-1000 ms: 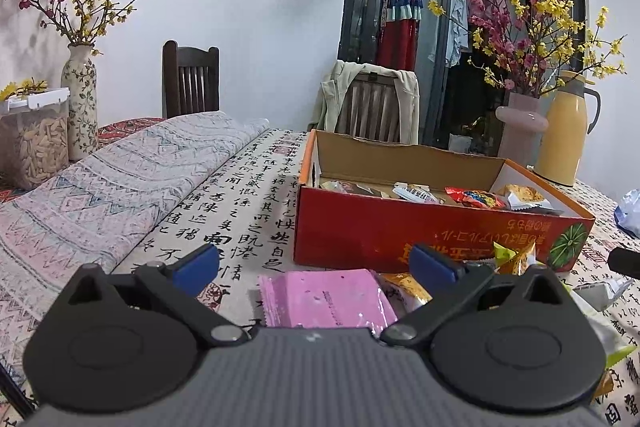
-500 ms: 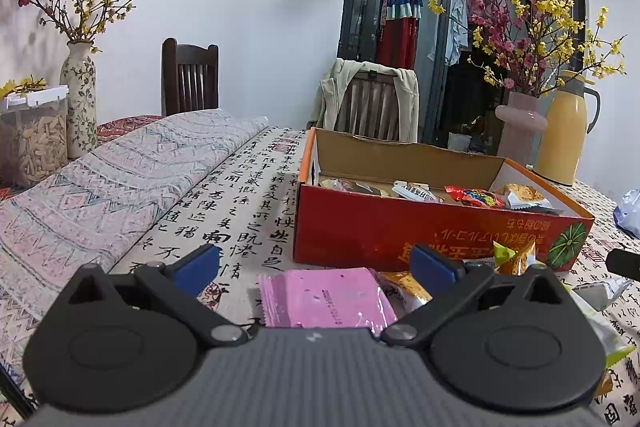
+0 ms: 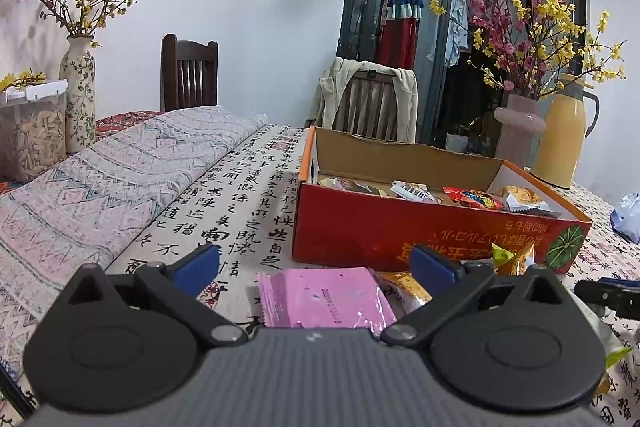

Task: Organize snacks
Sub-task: 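Grasp the white biscuit packet with the right gripper, then grasp the pink packet with the left gripper while the right holds the white packet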

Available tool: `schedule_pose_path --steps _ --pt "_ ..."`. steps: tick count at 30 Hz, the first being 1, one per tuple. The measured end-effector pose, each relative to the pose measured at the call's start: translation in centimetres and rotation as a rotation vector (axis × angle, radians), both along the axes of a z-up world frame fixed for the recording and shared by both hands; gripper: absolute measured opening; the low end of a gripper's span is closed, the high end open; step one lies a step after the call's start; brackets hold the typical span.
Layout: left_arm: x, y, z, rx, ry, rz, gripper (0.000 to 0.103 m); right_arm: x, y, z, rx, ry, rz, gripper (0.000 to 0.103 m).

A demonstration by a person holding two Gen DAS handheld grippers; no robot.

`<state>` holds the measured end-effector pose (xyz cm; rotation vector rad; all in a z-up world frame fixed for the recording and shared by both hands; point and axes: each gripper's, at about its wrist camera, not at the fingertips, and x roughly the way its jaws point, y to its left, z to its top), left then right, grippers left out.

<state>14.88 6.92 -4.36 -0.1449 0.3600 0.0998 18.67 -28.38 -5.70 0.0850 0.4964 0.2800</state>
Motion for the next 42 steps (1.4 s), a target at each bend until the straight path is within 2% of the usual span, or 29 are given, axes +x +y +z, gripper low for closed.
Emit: schedule_pose_path --steps 8,13,14,15,19,21,24,26,27,30,33,39,41,42 --pt "0.0 0.0 0.0 -0.002 -0.001 0.0 0.103 -0.1 0.0 -0.1 -0.008 0.006 0.011 0.05" --pt "0.0 0.0 0.0 -0.002 -0.001 0.0 0.103 -1.8 -1.3 0.1 0.081 -0.109 -0.013 0.048" --pt "0.0 0.0 0.0 -0.001 -0.001 0.0 0.103 -2.0 -1.3 0.2 0.084 -0.121 -0.015 0.021" --pt "0.0 0.0 0.0 -0.002 -0.001 0.0 0.103 -2.0 -1.3 0.1 0.089 -0.12 -0.013 0.014" --pt "0.0 0.1 0.0 -0.002 -0.001 0.0 0.103 -1.8 -1.5 0.3 0.095 -0.115 -0.014 0.015" --pt "0.0 0.1 0.0 -0.002 -0.001 0.0 0.103 -1.7 -1.5 0.4 0.097 -0.108 -0.011 0.019" --pt "0.0 0.1 0.0 -0.003 -0.002 0.001 0.103 -1.6 -1.6 0.3 0.105 -0.106 -0.014 0.036" --pt "0.0 0.1 0.0 -0.003 -0.002 0.0 0.103 -1.7 -1.5 0.3 0.101 -0.111 -0.01 0.054" --pt "0.0 0.1 0.0 -0.004 -0.002 0.0 0.103 -1.7 -1.3 0.3 0.094 -0.108 -0.002 0.055" --pt "0.0 0.1 0.0 -0.005 -0.001 0.0 0.103 -1.4 -0.8 0.4 0.052 -0.069 0.027 0.057" --pt "0.0 0.2 0.1 -0.009 0.001 -0.004 0.103 -1.6 0.0 0.5 -0.052 -0.038 0.017 0.059" --pt "0.0 0.2 0.1 -0.011 0.0 -0.004 0.103 -1.5 0.1 0.3 -0.107 0.021 0.061 0.059" --pt "0.0 0.2 0.1 -0.011 0.001 -0.005 0.103 -0.9 0.5 -0.2 -0.137 0.057 0.082 0.054" --pt "0.0 0.2 0.1 -0.011 0.0 -0.004 0.103 -0.7 0.6 -0.3 -0.14 0.074 0.089 0.047"
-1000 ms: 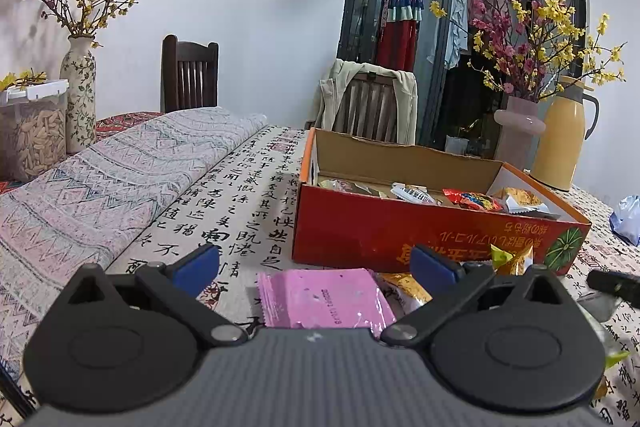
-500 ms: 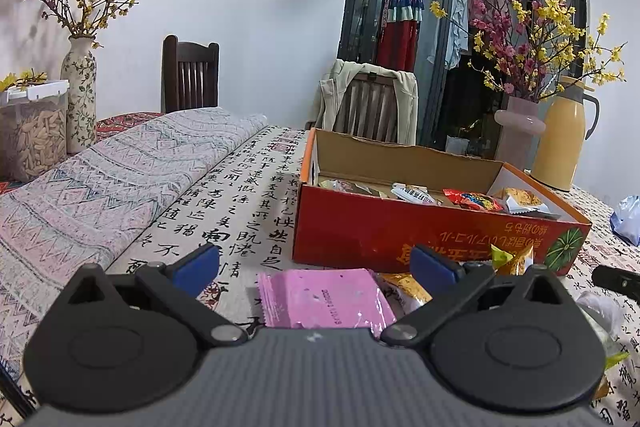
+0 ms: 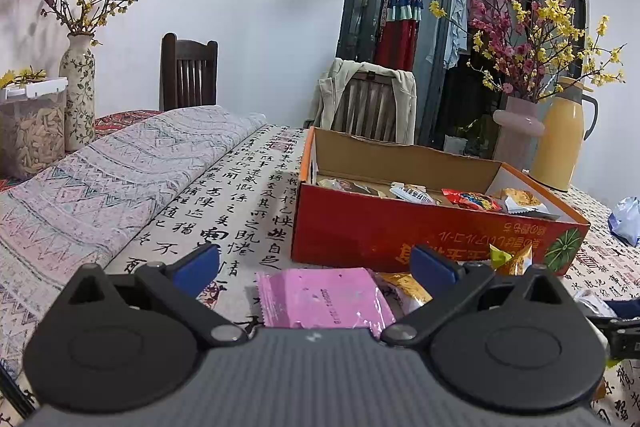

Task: Organize snacks
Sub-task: 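Grasp the pink packet with the left gripper while the right holds the white packet, then carry the pink and white packets over the box and open both grippers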

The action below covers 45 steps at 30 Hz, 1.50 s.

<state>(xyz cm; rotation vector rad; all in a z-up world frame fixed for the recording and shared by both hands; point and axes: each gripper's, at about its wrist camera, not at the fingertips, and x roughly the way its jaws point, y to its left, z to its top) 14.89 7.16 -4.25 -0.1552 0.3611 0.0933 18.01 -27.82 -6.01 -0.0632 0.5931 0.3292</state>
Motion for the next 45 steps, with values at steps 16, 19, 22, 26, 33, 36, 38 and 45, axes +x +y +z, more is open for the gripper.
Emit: schedule_pose_path --steps 16,19,22,26,33,36,38,45 --pt "0.2 0.0 -0.1 0.005 0.012 0.001 0.103 1.3 -1.6 0.4 0.189 -0.075 -0.113 0.04" --pt "1.2 -0.2 0.0 0.026 0.079 0.017 0.103 1.2 -1.6 0.4 0.189 -0.079 -0.112 0.04" --pt "2.2 -0.4 0.2 0.035 0.15 0.022 0.103 1.3 -1.7 0.3 0.198 -0.075 -0.109 0.04" --pt "3.8 -0.9 0.5 0.021 0.252 0.024 0.103 1.2 -1.9 0.2 0.211 -0.079 -0.109 0.04" --pt "7.2 -1.9 -1.1 0.007 0.423 0.086 0.101 0.8 -2.1 0.2 0.224 -0.091 -0.107 0.04" --pt "7.0 -2.6 -1.2 0.052 0.427 0.106 0.087 0.7 -2.1 0.2 0.228 -0.094 -0.103 0.04" --pt "6.6 -2.8 -0.9 0.071 0.415 0.094 0.076 0.6 -2.0 0.2 0.229 -0.097 -0.1 0.04" --pt "5.3 -2.2 -0.7 0.067 0.384 0.082 0.068 0.5 -1.9 0.2 0.231 -0.105 -0.096 0.04"
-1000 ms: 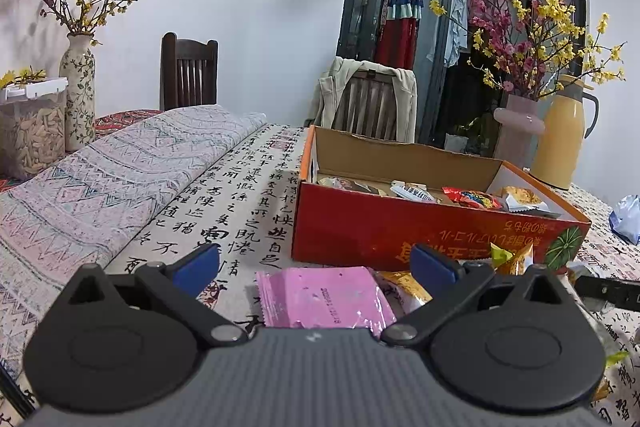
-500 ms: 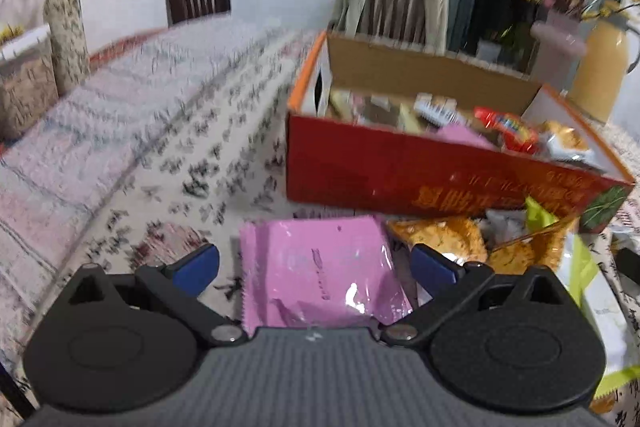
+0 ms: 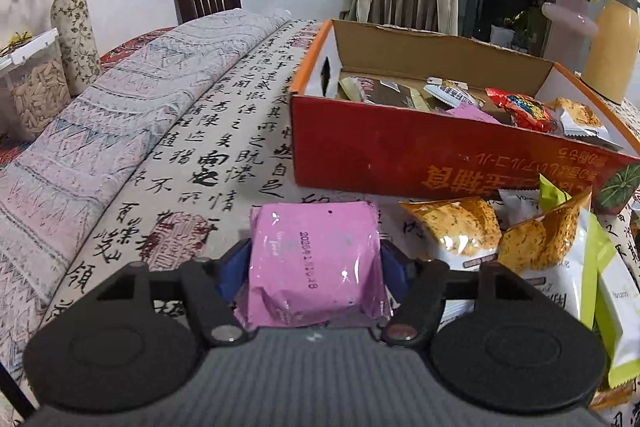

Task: Organize snacks
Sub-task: 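Carry the pink and white packets over the box and open both grippers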

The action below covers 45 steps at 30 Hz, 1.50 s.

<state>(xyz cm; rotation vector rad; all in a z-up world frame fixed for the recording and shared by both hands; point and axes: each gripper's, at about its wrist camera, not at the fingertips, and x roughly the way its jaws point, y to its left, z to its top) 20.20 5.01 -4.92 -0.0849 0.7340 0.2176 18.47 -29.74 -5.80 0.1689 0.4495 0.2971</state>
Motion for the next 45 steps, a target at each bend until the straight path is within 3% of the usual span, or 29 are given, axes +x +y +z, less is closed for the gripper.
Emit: schedule_pose_path --steps 7,13,23,35,45 --pt "-1.3 0.9 0.5 -0.018 -0.041 0.0 0.068 -0.2 -0.1 0.0 0.0 -0.01 -0.002 0.04" --pt "-2.9 0.9 2.9 -0.025 -0.14 -0.026 0.068 -0.9 0.1 0.6 -0.009 -0.038 -0.006 0.04" --pt "-2.0 -1.5 7.5 -0.007 -0.272 -0.105 0.068 -1.3 2.1 5.7 -0.018 -0.165 0.046 0.04" --pt "3.3 -3.4 10.5 -0.03 -0.35 -0.112 0.068 5.5 4.8 9.8 -0.02 -0.209 0.039 0.04" --pt "7.7 -3.1 7.6 -0.044 -0.406 -0.087 0.068 10.7 5.0 7.0 0.004 -0.194 -0.009 0.04"
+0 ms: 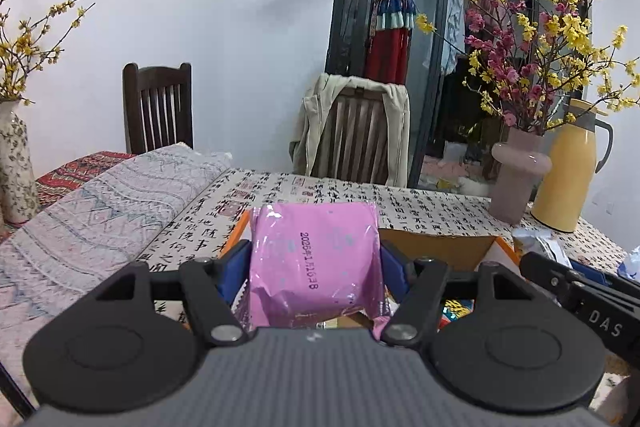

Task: Organize snacks
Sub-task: 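Carry the pink and white packets over the box and open both grippers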

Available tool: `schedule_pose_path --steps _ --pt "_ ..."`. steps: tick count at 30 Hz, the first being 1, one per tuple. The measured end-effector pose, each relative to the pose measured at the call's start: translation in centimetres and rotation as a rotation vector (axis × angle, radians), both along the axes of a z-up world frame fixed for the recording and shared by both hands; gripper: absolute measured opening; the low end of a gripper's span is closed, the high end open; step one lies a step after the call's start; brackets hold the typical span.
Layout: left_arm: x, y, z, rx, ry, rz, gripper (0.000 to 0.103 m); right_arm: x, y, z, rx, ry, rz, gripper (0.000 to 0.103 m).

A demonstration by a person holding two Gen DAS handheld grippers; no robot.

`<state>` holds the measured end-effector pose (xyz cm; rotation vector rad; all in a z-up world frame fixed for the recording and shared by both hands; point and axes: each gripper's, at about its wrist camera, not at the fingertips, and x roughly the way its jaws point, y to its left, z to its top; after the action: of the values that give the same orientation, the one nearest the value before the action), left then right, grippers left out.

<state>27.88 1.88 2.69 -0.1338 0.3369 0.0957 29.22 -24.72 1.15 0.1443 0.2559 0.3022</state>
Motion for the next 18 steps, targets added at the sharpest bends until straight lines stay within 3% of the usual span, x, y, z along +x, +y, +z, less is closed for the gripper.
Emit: schedule_pose_path --steps 14,16,18 --pt "0.5 0.4 -1.7 0.001 0.029 0.016 0.068 0.8 -0.1 -1.7 -0.006 0.062 0.002 0.04" --pt "0.3 0.5 -1.7 -0.01 0.017 0.014 0.07 0.8 -0.1 -1.7 -0.002 0.064 0.006 0.04" --pt "0.0 0.5 -1.6 -0.016 -0.002 0.018 0.082 0.7 -0.2 -1.7 0.005 0.066 0.007 0.043"
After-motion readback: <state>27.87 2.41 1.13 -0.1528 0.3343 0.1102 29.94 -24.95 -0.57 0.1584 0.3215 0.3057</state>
